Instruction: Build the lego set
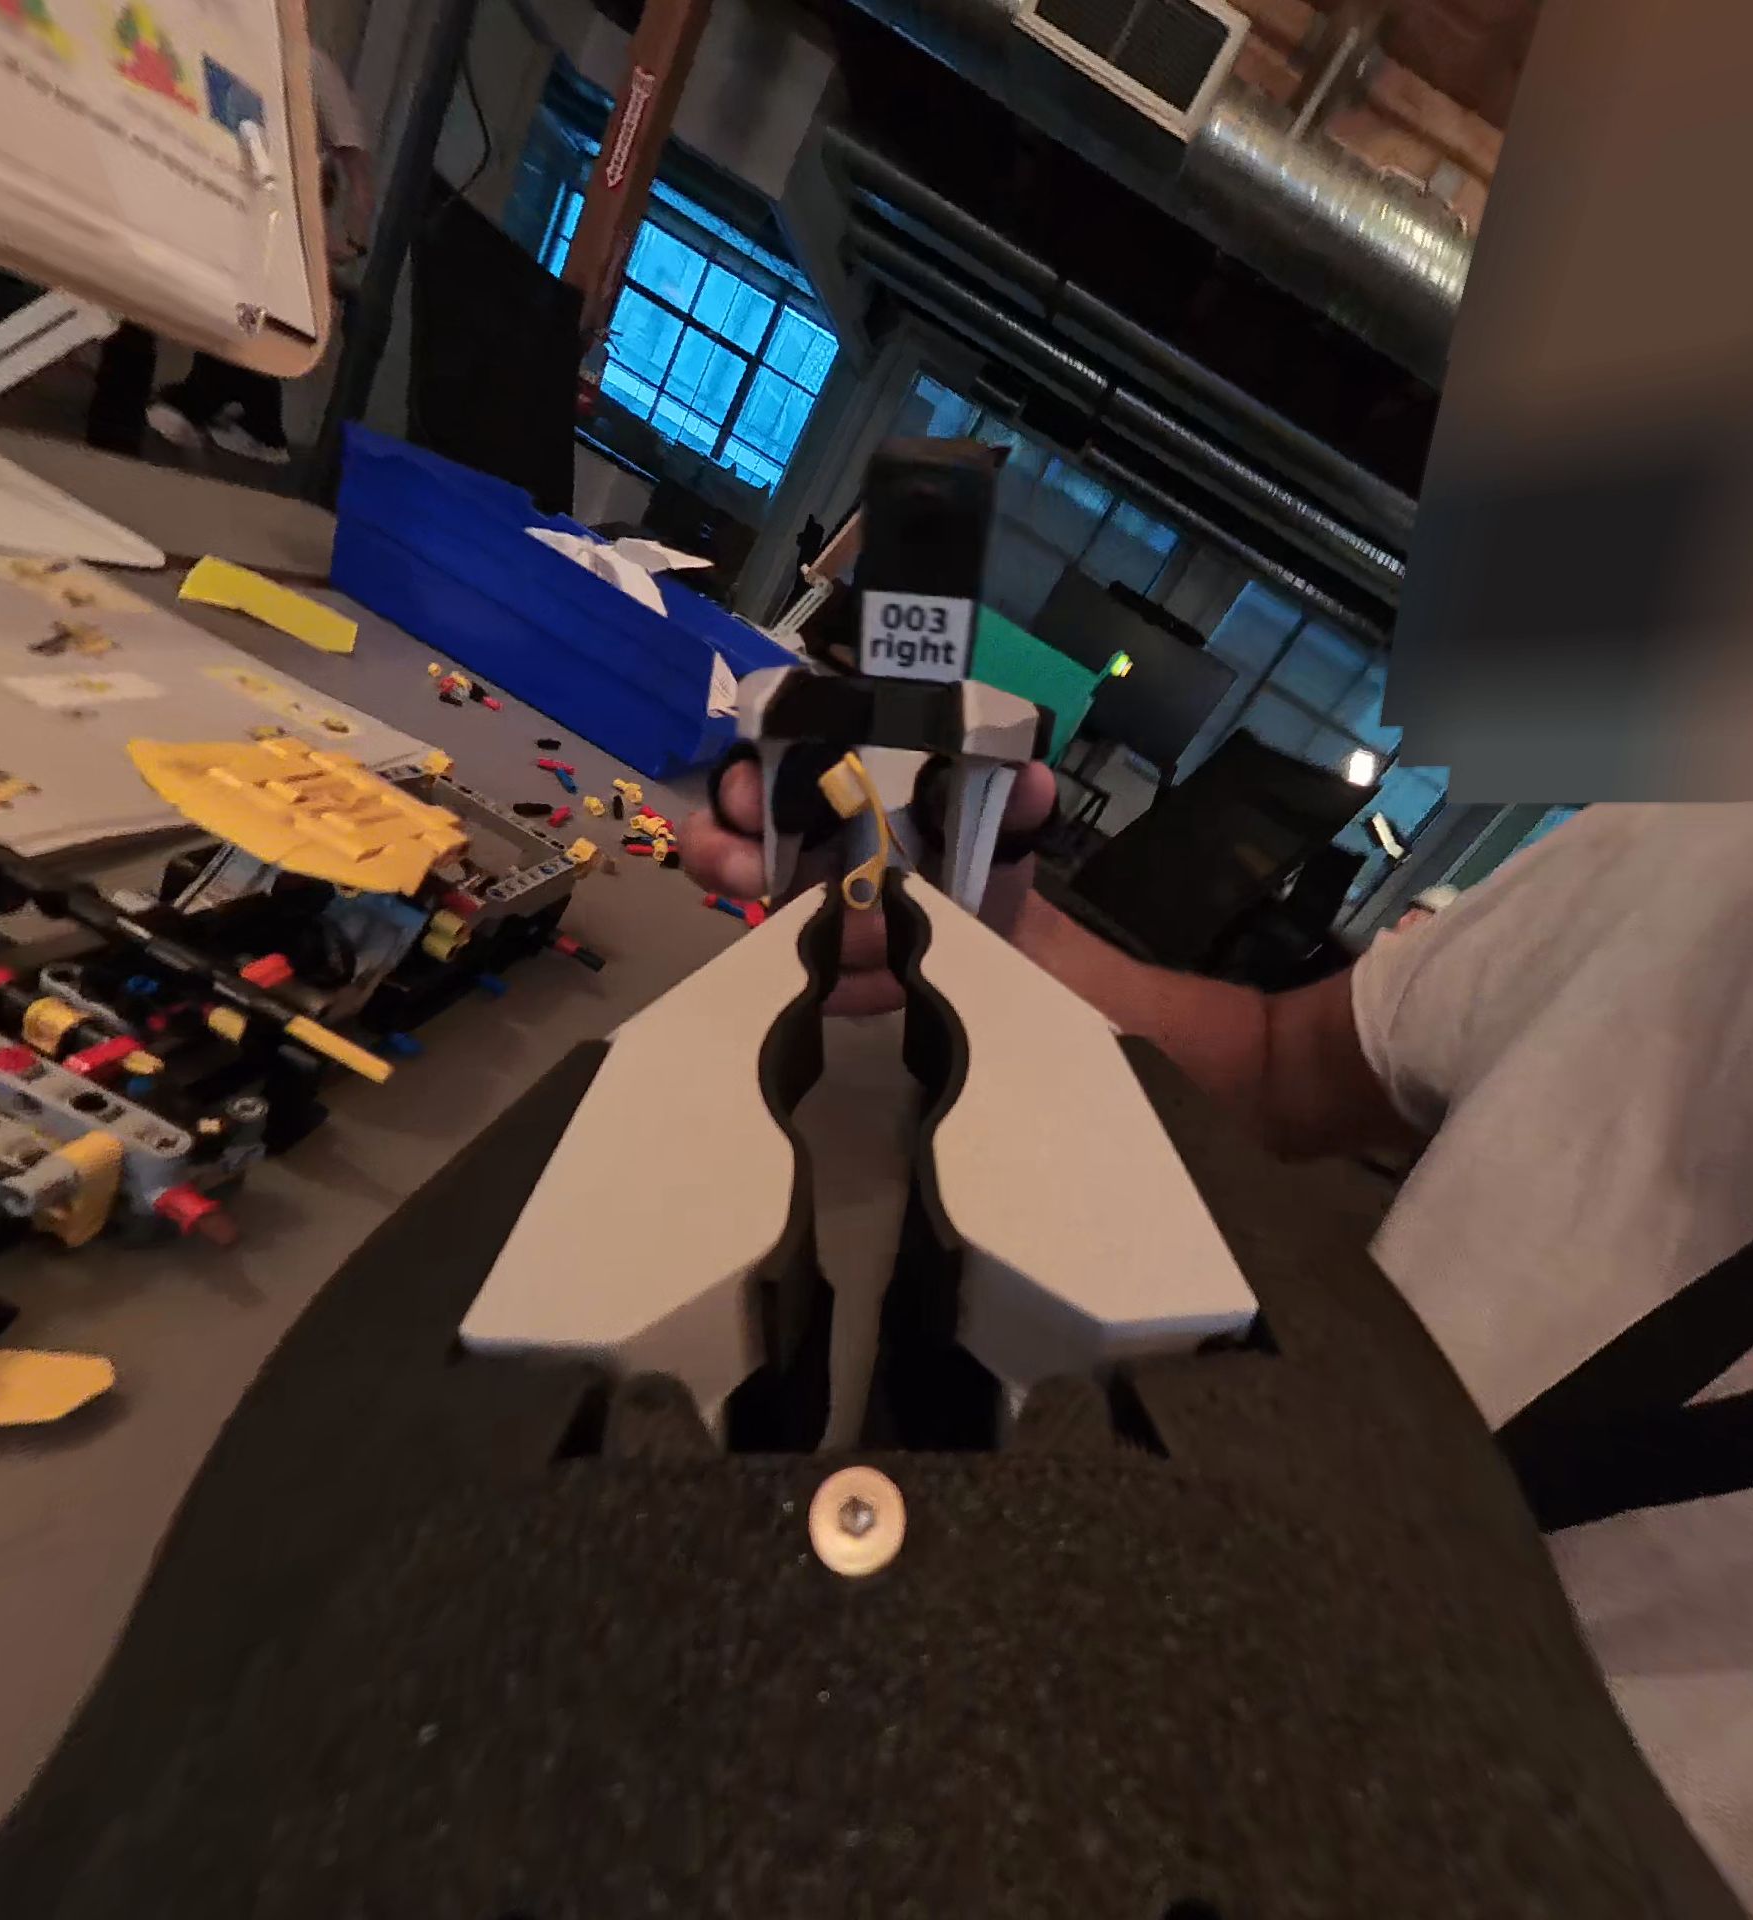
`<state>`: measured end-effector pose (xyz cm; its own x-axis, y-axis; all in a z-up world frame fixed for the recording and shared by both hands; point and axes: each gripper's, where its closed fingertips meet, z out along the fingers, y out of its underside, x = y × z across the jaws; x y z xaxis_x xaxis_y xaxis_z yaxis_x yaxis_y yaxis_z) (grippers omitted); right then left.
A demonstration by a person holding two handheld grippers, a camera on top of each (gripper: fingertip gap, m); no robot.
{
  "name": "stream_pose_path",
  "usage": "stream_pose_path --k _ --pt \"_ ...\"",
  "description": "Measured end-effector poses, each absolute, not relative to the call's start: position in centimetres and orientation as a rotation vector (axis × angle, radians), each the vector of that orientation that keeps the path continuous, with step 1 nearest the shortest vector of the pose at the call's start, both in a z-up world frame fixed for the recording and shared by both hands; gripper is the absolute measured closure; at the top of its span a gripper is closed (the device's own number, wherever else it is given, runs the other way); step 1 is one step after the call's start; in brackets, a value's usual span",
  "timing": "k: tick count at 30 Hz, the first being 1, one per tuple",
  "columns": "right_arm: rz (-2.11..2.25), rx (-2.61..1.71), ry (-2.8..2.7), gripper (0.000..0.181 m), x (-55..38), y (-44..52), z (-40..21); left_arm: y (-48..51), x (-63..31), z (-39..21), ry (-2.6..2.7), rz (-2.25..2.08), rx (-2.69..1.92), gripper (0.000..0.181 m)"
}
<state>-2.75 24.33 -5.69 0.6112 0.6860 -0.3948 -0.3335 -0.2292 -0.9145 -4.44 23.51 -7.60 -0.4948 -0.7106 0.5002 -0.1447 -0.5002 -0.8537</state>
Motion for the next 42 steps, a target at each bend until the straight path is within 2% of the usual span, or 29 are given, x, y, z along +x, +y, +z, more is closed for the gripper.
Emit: stream_pose_path --k 3,5,9,11,18,23,29,35,42 --pt "1.190 -1.557 -0.301 0.144 -4.6 23.9 -6.3 22.6 -4.5 -7.7 1.356 -1.981 -1.253 0.174" --pt "1.280 -1.551 -0.275 0.155 -5.2 23.9 -6.4 22.5 -4.3 -7.9 1.372 -1.946 -1.247 0.174" --pt "1.318 -1.526 -0.268 0.162 -5.3 23.8 -6.4 22.4 -4.3 -8.0 1.380 -1.929 -1.238 0.173" --pt "1.316 -1.531 -0.259 0.174 -5.1 23.9 -6.5 22.2 -4.3 -7.9 1.388 -1.923 -1.230 0.173" --pt "1.427 -1.545 -0.191 0.175 -4.7 24.1 -7.0 22.6 -4.0 -8.3 1.362 -1.948 -1.308 0.173" --pt "1.448 -1.507 -0.093 0.175 -3.0 24.5 -6.4 23.6 -4.2 -7.6 1.258 -2.068 -1.327 0.158" --pt "1.431 -1.563 0.002 0.175 -2.6 25.3 -7.6 23.9 -3.6 -8.1 1.239 -2.109 -1.386 0.150" --pt "1.354 -1.616 -0.032 0.175 -3.6 25.6 -8.2 24.4 -3.1 -9.0 1.223 -2.108 -1.475 0.151" --pt "1.342 -1.641 -0.057 0.175 -4.3 25.5 -8.5 24.4 -3.2 -9.1 1.227 -2.160 -1.481 0.164"
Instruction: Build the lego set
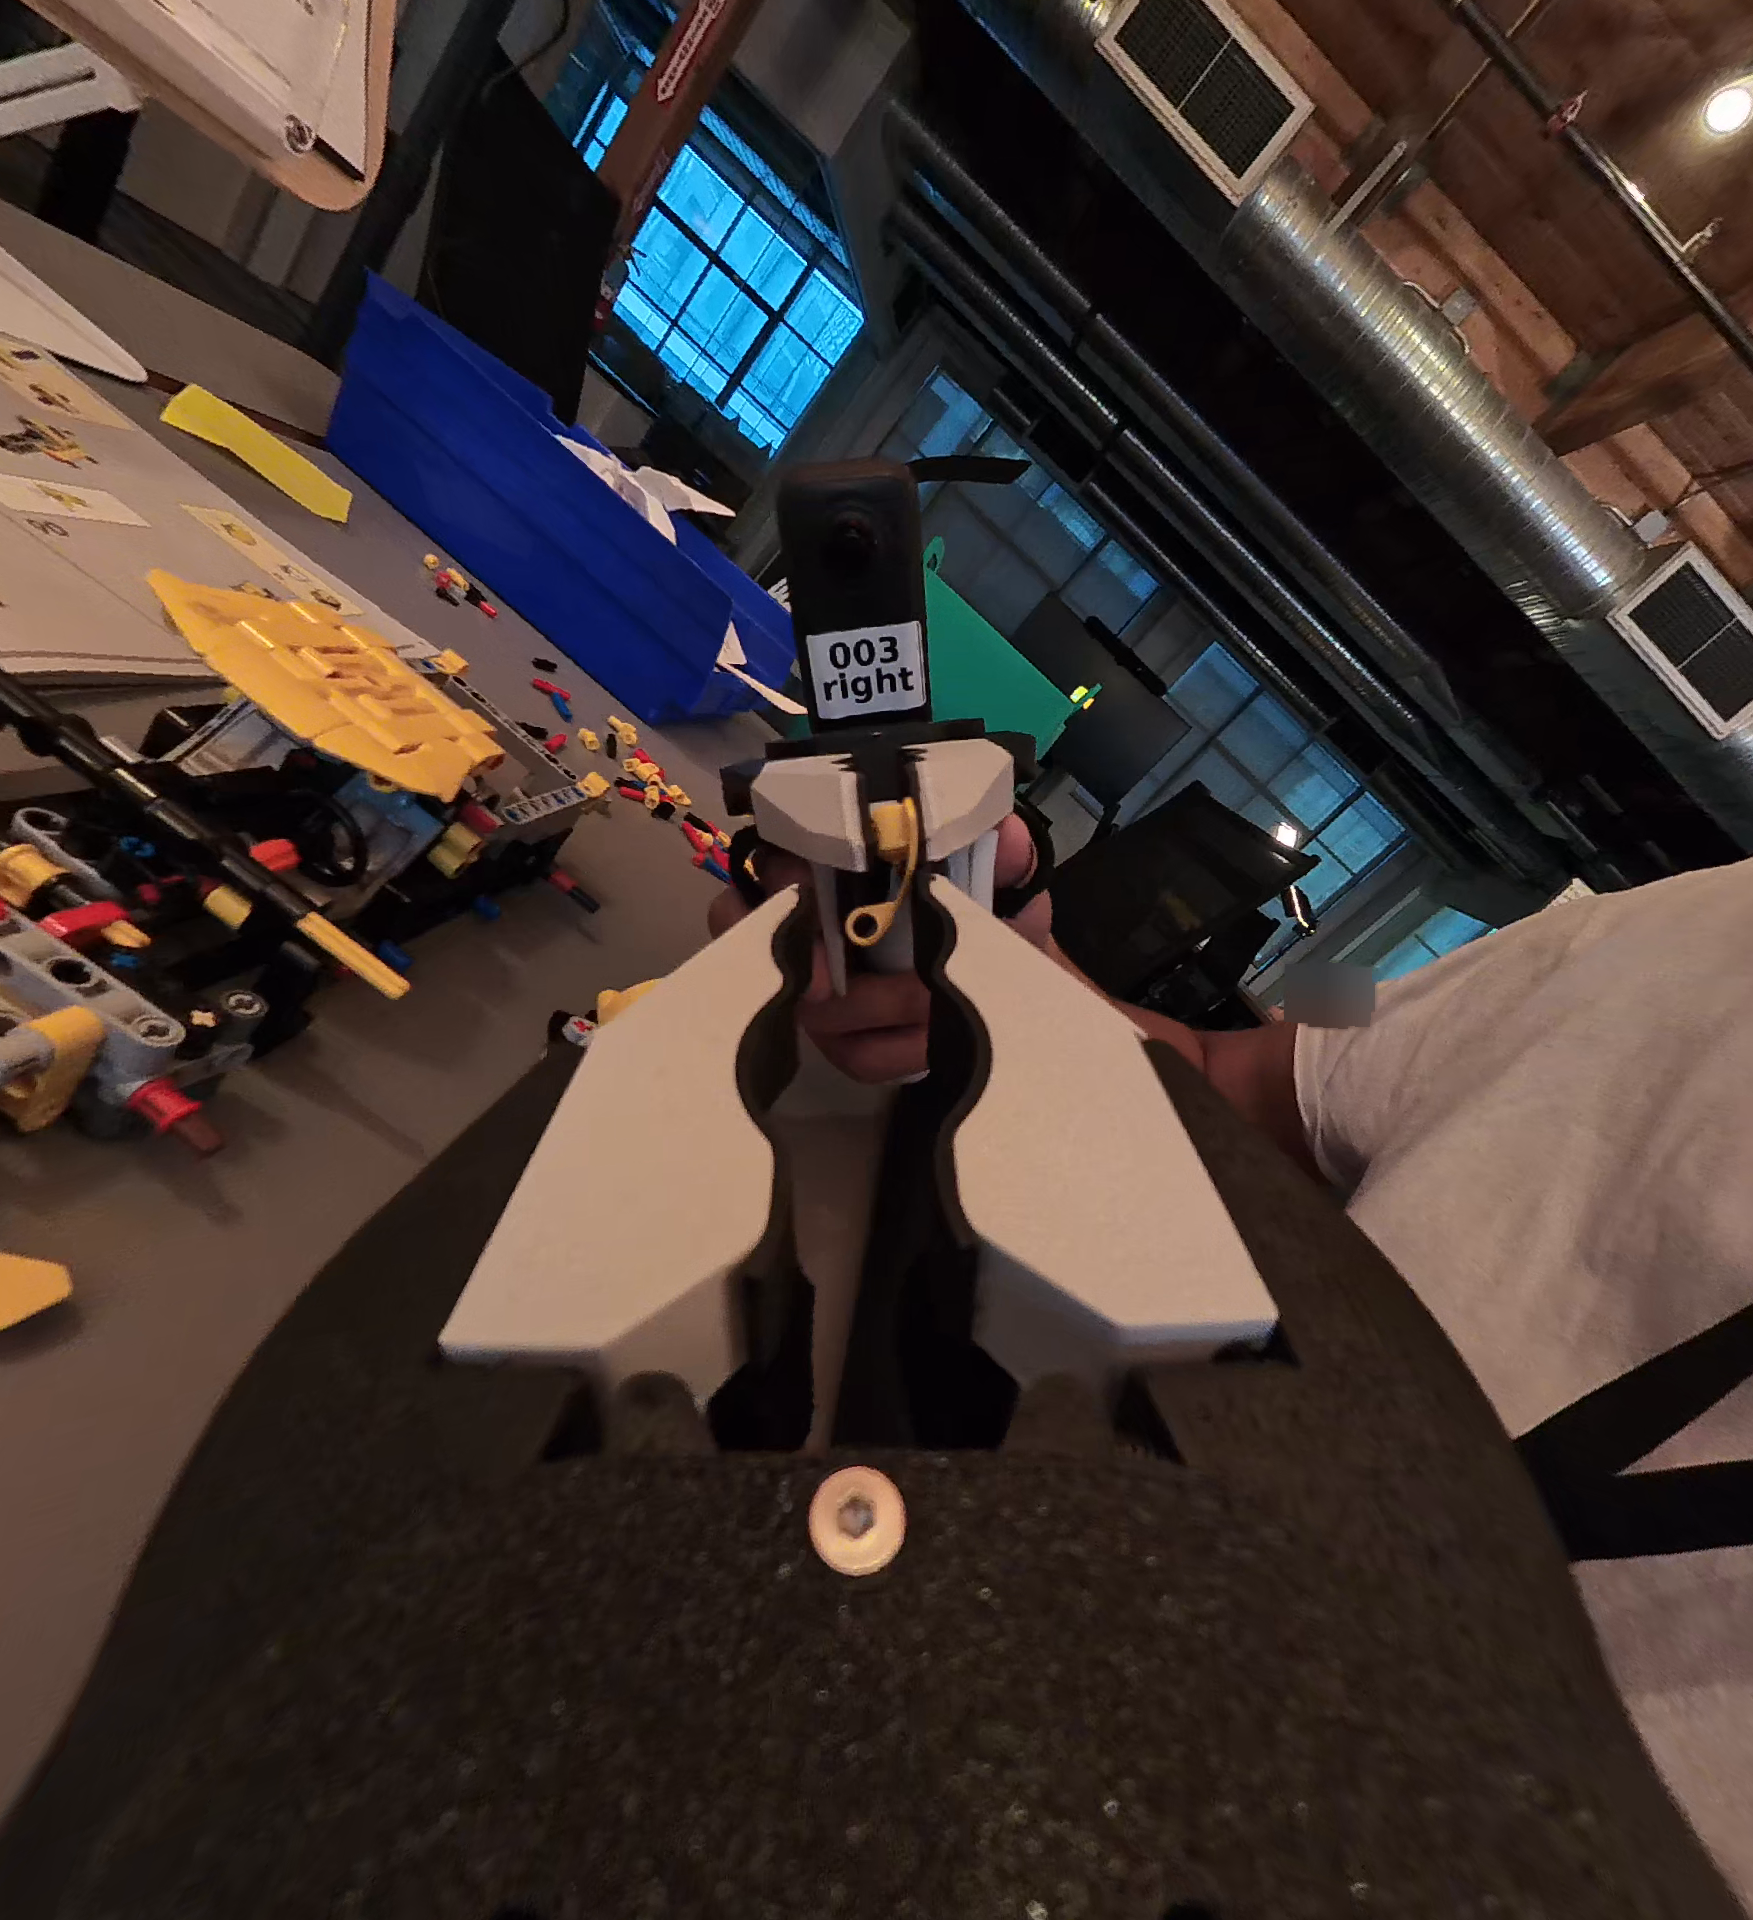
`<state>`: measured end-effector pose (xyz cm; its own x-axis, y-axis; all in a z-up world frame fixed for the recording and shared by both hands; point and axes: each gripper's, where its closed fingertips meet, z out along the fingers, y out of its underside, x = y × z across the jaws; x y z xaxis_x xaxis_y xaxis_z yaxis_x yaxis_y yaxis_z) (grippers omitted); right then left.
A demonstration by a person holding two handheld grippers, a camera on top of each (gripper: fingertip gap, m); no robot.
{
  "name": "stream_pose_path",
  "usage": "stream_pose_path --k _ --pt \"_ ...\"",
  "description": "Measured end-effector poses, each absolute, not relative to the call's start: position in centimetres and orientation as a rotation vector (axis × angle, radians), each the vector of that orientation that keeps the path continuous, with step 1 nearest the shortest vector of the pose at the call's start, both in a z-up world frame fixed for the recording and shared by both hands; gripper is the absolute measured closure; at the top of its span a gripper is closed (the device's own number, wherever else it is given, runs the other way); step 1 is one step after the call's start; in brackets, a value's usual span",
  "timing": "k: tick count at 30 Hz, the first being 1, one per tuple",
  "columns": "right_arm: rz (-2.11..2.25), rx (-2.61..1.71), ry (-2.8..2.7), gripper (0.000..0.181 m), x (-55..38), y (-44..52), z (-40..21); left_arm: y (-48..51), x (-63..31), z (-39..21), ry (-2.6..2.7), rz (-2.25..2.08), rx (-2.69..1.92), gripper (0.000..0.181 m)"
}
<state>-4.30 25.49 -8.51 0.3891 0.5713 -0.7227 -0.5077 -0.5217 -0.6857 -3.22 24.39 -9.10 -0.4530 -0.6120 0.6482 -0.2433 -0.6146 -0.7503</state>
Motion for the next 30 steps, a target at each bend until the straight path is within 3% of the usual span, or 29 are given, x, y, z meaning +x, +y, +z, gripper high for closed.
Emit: stream_pose_path --k 12,20,30 --pt "1.442 -1.565 0.022 0.175 -3.1 25.4 -7.5 24.1 -2.8 -10.3 1.310 -2.008 -1.517 0.171" --pt "1.500 -1.618 0.003 0.175 -4.4 25.1 -8.4 23.2 -3.0 -9.7 1.355 -1.995 -1.435 0.154" --pt "1.587 -1.589 0.006 0.175 -4.8 24.8 -8.2 22.7 -3.4 -9.3 1.376 -2.008 -1.376 0.172"
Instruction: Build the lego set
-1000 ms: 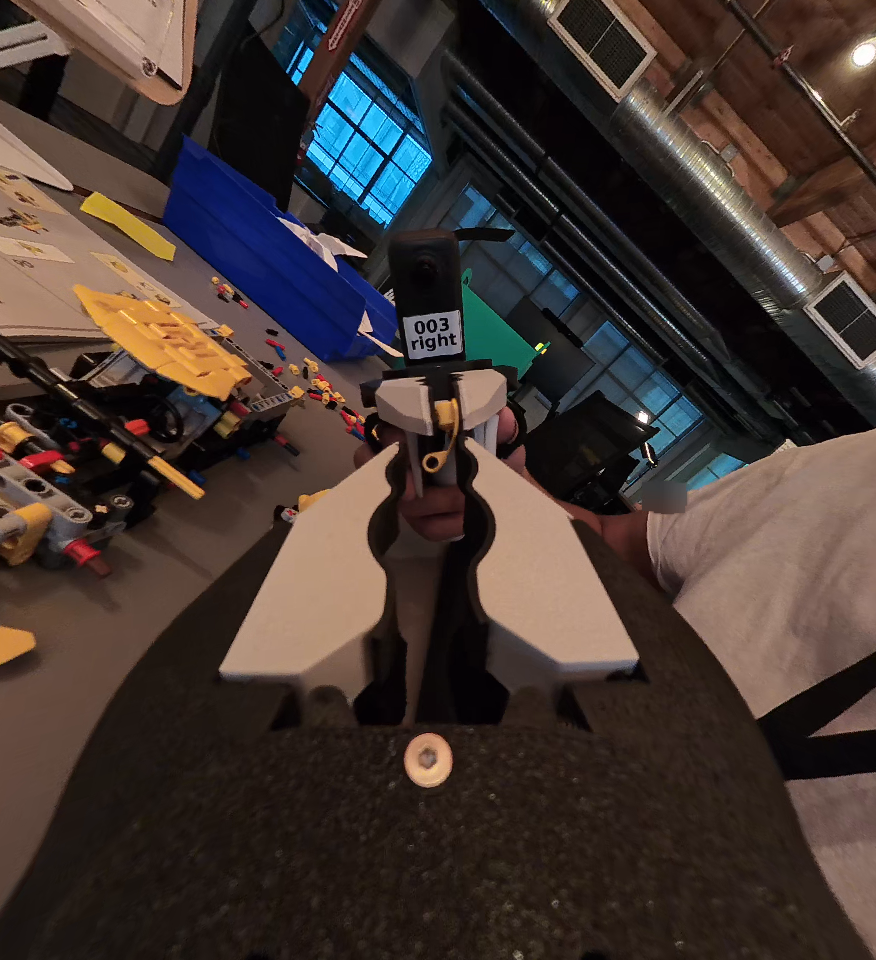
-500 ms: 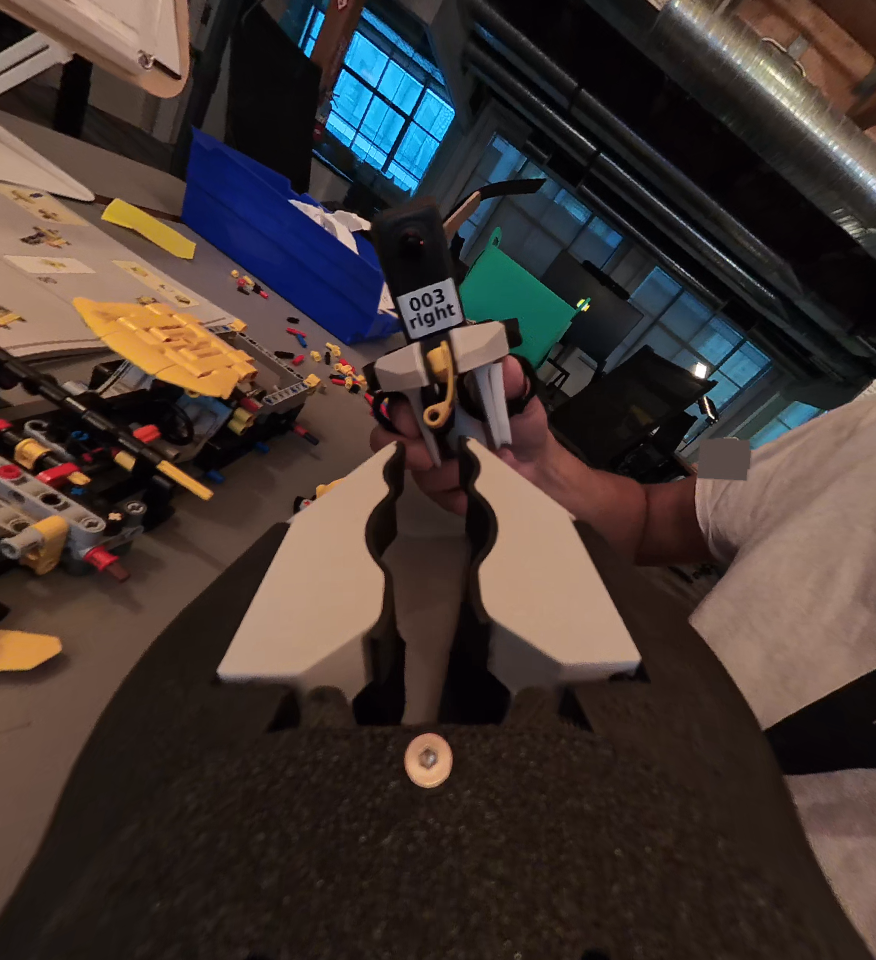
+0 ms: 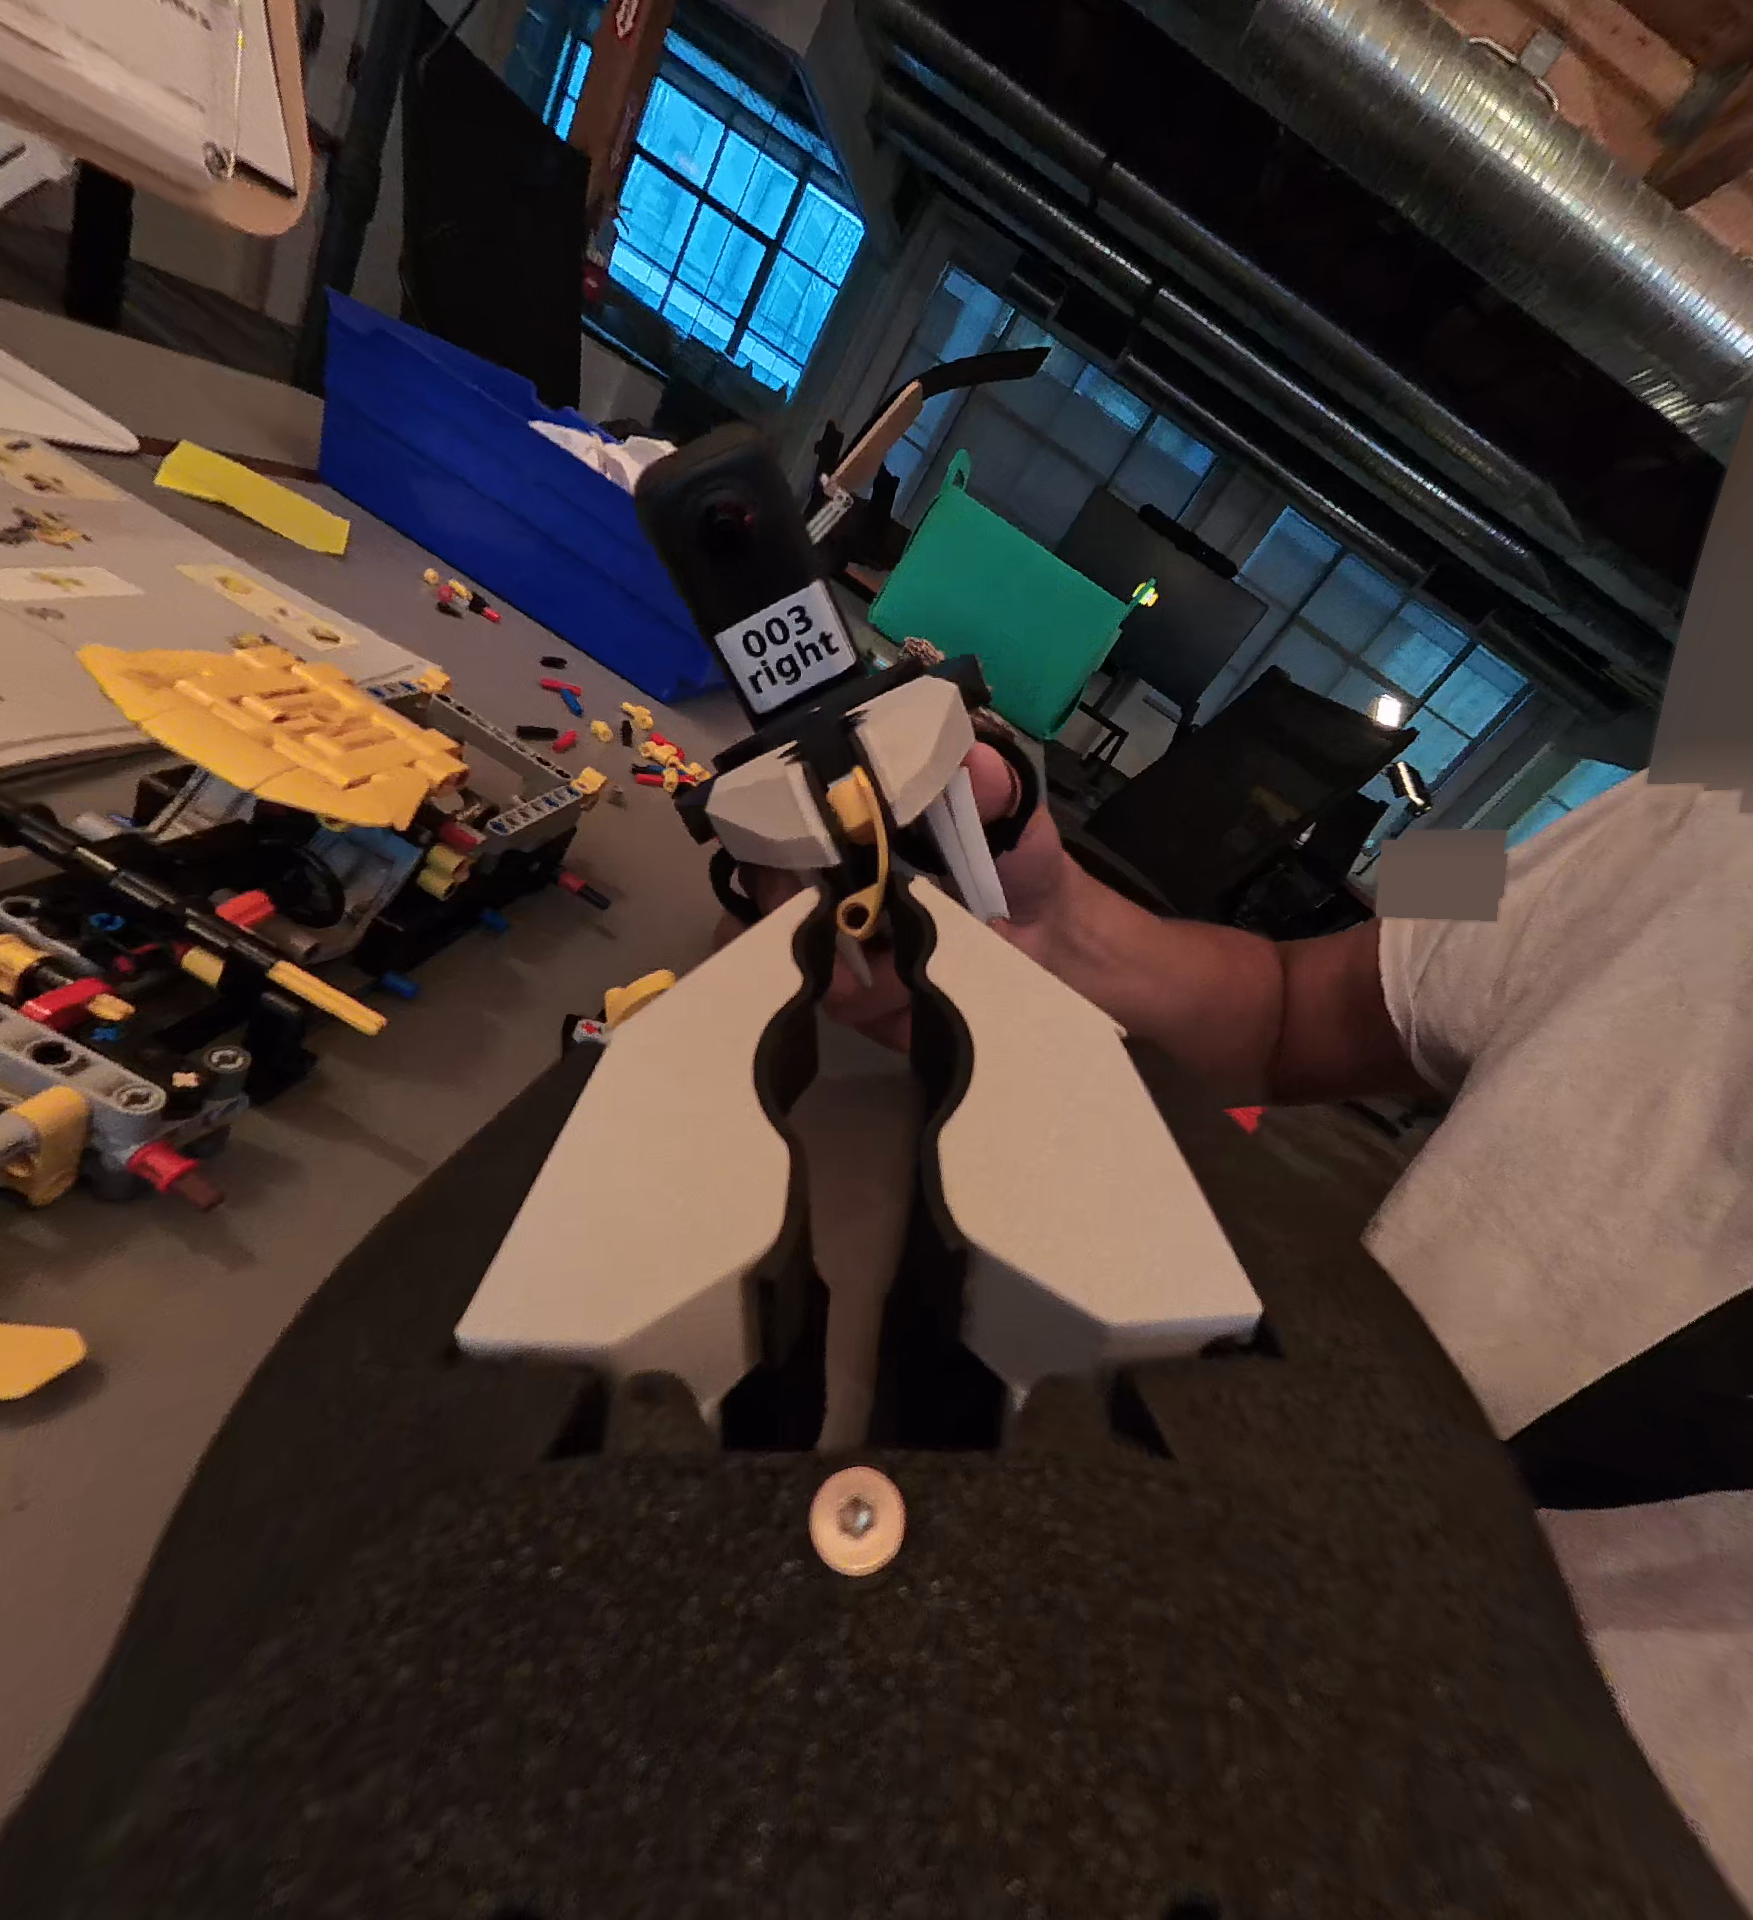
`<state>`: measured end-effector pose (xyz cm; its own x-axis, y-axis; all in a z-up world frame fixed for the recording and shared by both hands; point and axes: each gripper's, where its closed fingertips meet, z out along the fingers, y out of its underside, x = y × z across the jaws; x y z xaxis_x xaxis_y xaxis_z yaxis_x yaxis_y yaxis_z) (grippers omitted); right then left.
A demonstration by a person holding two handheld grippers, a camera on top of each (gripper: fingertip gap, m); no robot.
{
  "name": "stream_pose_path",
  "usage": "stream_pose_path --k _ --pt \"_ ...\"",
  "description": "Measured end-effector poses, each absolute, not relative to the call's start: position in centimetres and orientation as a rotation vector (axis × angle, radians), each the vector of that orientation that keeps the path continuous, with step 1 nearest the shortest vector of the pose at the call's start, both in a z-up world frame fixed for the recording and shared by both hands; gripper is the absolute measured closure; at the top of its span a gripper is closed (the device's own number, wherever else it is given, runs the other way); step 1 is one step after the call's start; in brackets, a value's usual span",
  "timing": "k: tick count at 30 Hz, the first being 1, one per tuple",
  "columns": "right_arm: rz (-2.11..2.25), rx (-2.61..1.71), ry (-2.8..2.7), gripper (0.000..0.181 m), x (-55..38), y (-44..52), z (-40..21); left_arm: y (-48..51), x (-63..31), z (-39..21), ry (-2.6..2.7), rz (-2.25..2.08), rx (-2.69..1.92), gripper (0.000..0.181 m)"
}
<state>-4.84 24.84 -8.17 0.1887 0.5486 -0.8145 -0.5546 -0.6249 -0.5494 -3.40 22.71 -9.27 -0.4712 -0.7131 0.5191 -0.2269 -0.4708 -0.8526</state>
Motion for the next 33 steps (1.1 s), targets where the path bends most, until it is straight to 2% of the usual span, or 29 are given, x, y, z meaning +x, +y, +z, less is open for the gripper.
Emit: stream_pose_path --k 3,6,33 --pt "1.514 -1.588 -0.045 0.174 -5.0 24.8 -7.9 22.7 -3.6 -8.9 1.362 -2.033 -1.356 0.172" --pt "1.441 -1.586 -0.106 0.152 -5.2 24.6 -7.5 23.7 -3.8 -8.5 1.272 -2.134 -1.392 0.173" --pt "1.573 -1.613 -0.072 0.159 -5.3 24.4 -8.3 21.3 -4.1 -8.6 1.472 -1.878 -1.194 0.174"
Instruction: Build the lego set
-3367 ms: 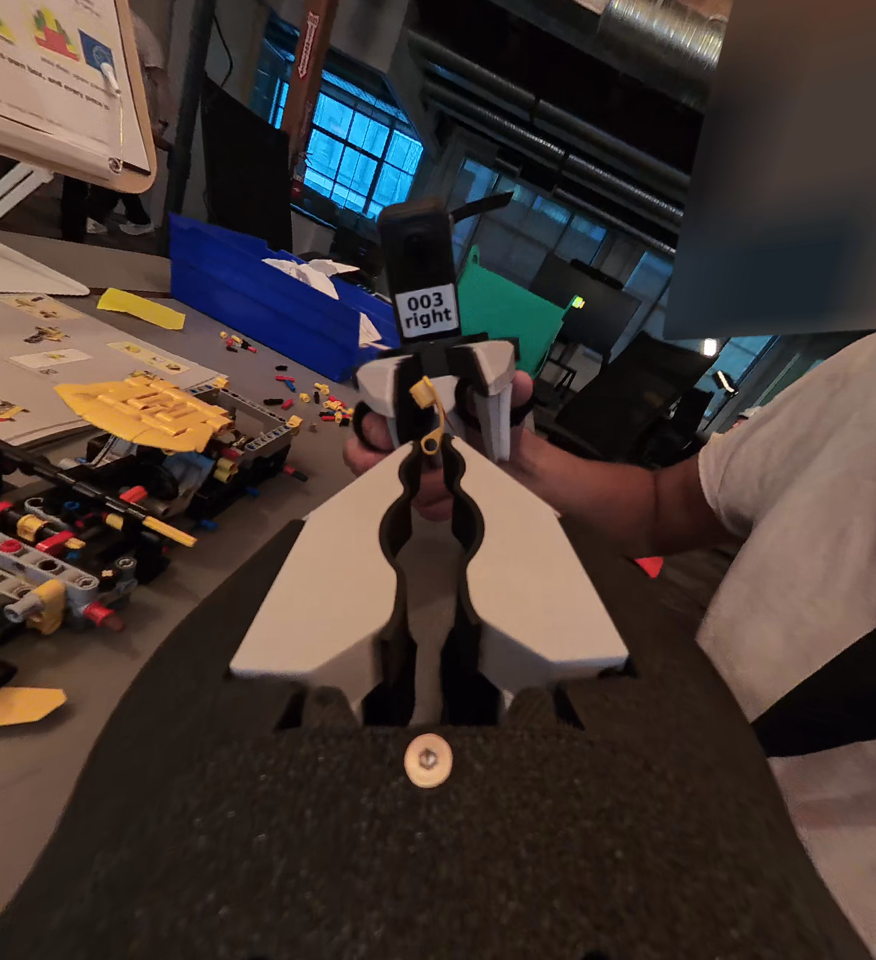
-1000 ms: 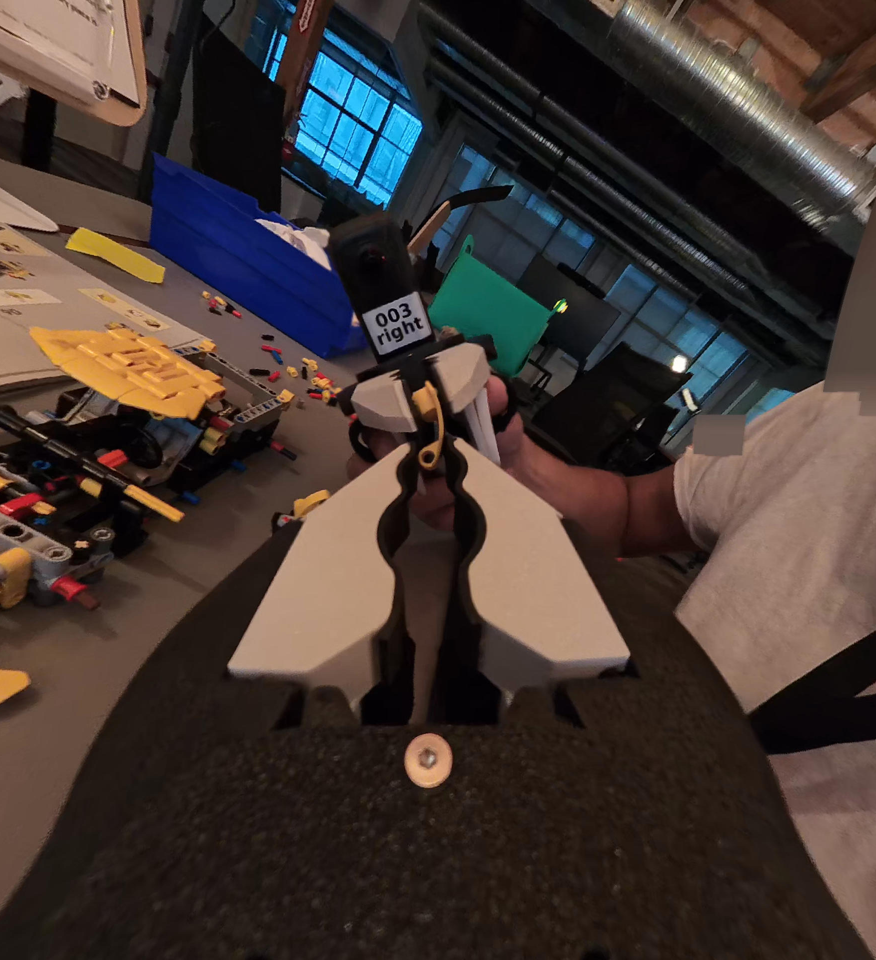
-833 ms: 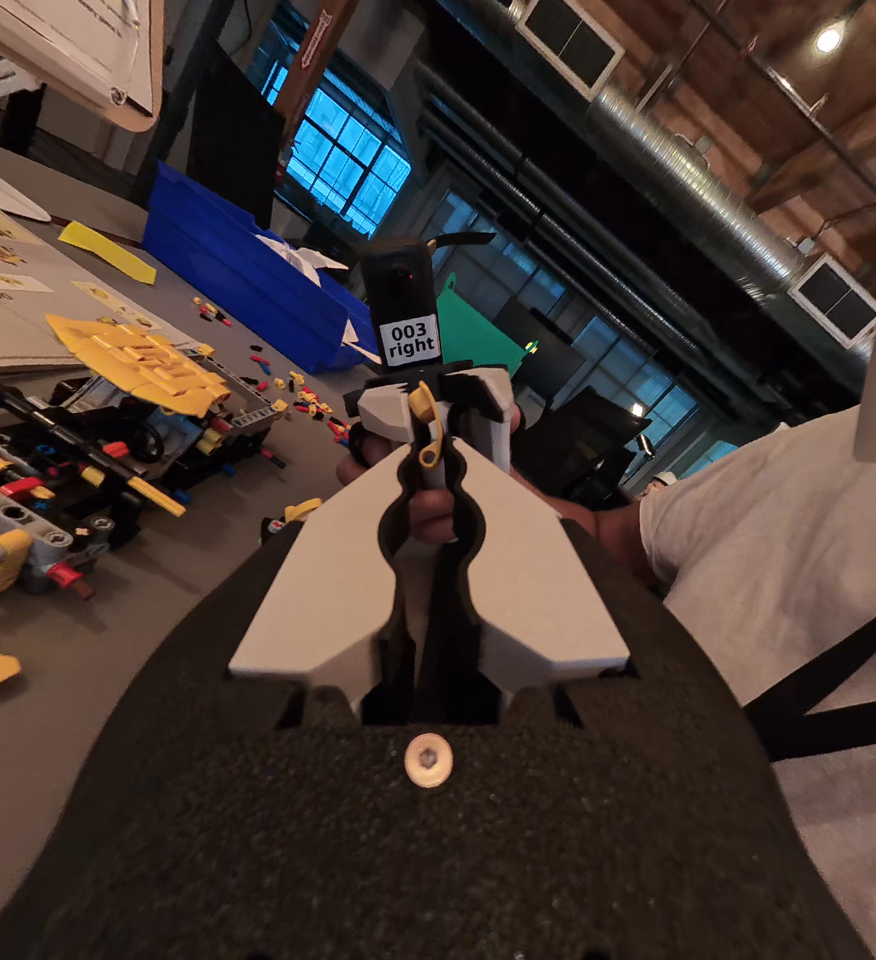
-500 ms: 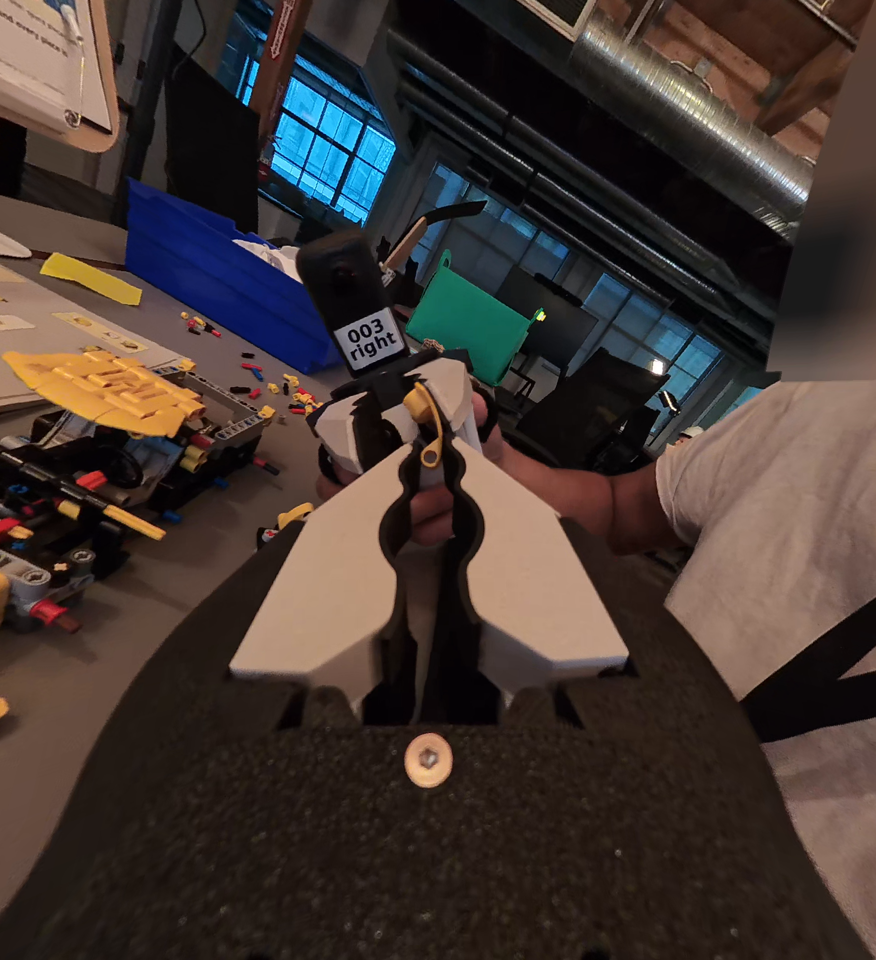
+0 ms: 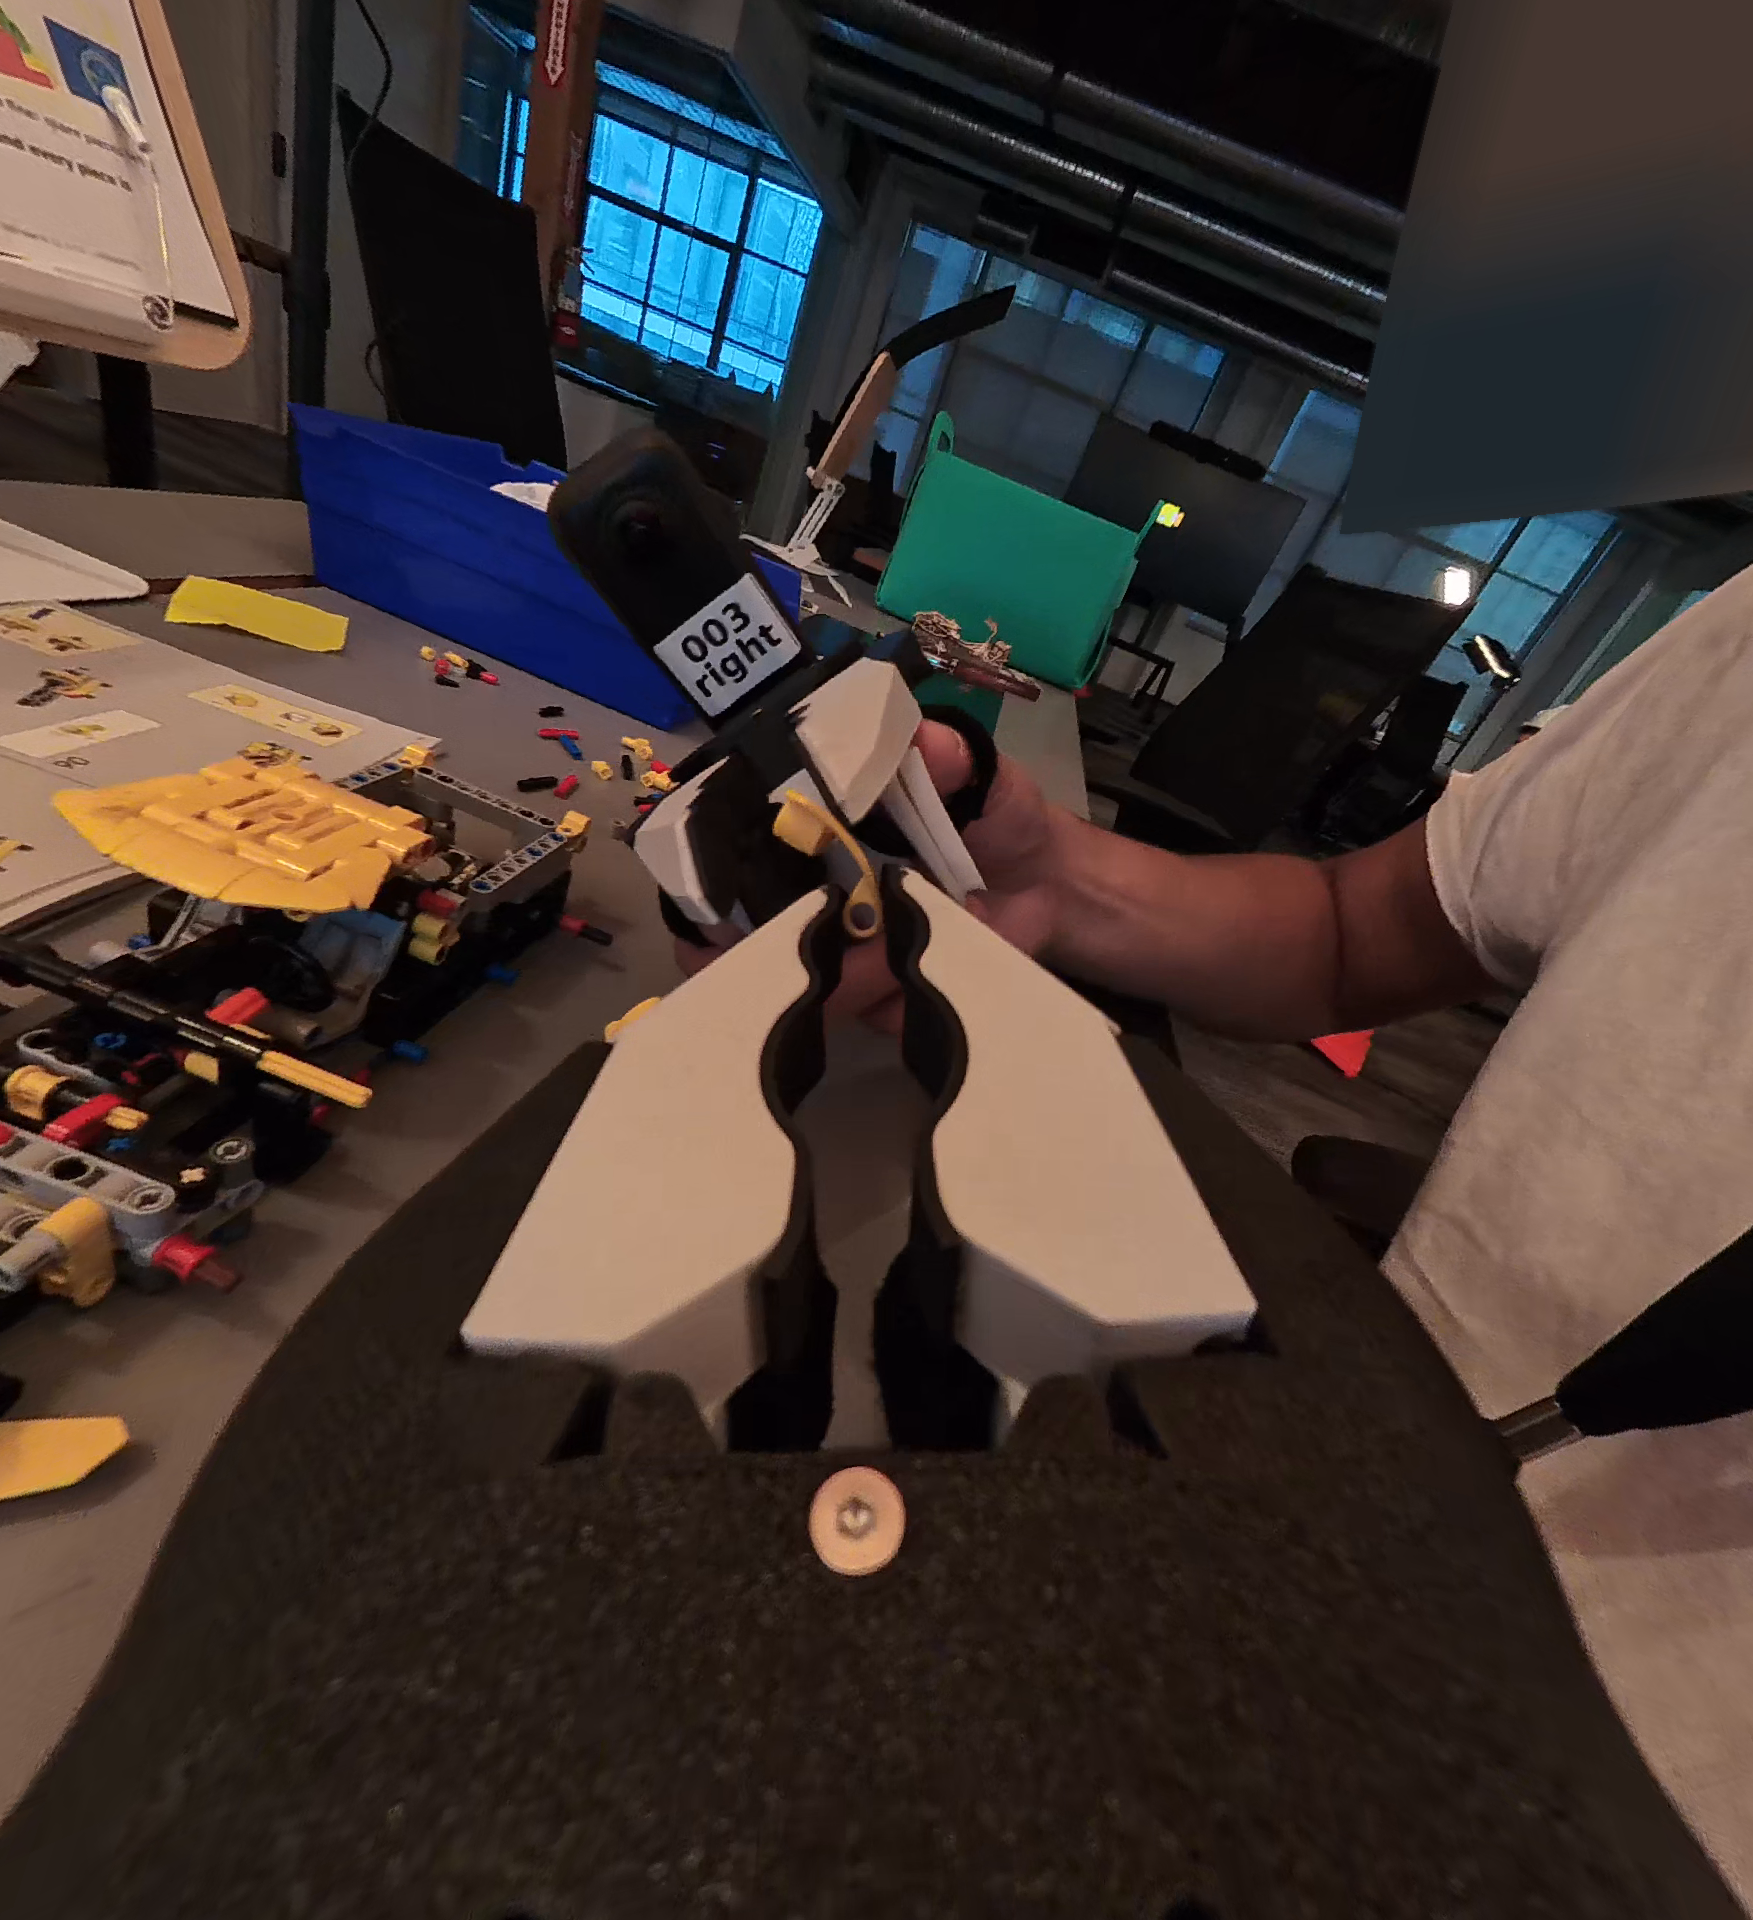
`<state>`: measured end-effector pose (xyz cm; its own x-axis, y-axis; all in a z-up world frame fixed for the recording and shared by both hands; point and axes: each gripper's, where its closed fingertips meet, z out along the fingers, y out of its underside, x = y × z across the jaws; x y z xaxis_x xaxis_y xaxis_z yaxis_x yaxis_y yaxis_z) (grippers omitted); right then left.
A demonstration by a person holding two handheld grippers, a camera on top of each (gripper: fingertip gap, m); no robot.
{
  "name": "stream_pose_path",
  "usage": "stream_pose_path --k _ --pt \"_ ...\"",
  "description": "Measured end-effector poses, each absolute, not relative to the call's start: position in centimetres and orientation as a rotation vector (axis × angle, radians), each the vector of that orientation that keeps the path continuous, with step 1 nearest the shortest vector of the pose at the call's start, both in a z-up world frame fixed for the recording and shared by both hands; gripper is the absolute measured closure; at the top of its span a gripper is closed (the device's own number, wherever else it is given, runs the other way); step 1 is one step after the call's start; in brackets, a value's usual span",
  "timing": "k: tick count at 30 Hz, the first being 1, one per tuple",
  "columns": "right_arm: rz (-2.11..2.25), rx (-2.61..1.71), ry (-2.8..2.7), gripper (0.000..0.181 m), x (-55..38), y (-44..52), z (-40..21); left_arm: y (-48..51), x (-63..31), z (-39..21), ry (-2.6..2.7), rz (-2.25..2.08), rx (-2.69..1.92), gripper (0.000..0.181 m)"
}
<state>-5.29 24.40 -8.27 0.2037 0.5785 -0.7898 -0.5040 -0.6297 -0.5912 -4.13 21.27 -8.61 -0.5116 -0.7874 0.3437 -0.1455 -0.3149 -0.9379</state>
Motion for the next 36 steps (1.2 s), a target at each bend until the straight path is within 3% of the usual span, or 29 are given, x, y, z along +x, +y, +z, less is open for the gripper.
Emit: stream_pose_path --k 7,9,19,36 --pt "1.638 -1.560 -0.044 0.164 -5.1 24.3 -7.7 20.9 -4.4 -8.3 1.480 -1.904 -1.163 0.175" --pt "1.626 -1.542 -0.001 0.176 -4.3 24.7 -7.6 20.4 -4.8 -7.9 1.492 -1.956 -1.129 0.175" --pt "1.674 -1.507 -0.105 0.152 -5.4 23.5 -6.6 21.1 -5.1 -7.1 1.417 -2.074 -1.153 0.174" --pt "1.640 -1.557 -0.069 0.158 -5.2 24.1 -7.5 20.7 -5.0 -7.5 1.462 -1.998 -1.138 0.174"
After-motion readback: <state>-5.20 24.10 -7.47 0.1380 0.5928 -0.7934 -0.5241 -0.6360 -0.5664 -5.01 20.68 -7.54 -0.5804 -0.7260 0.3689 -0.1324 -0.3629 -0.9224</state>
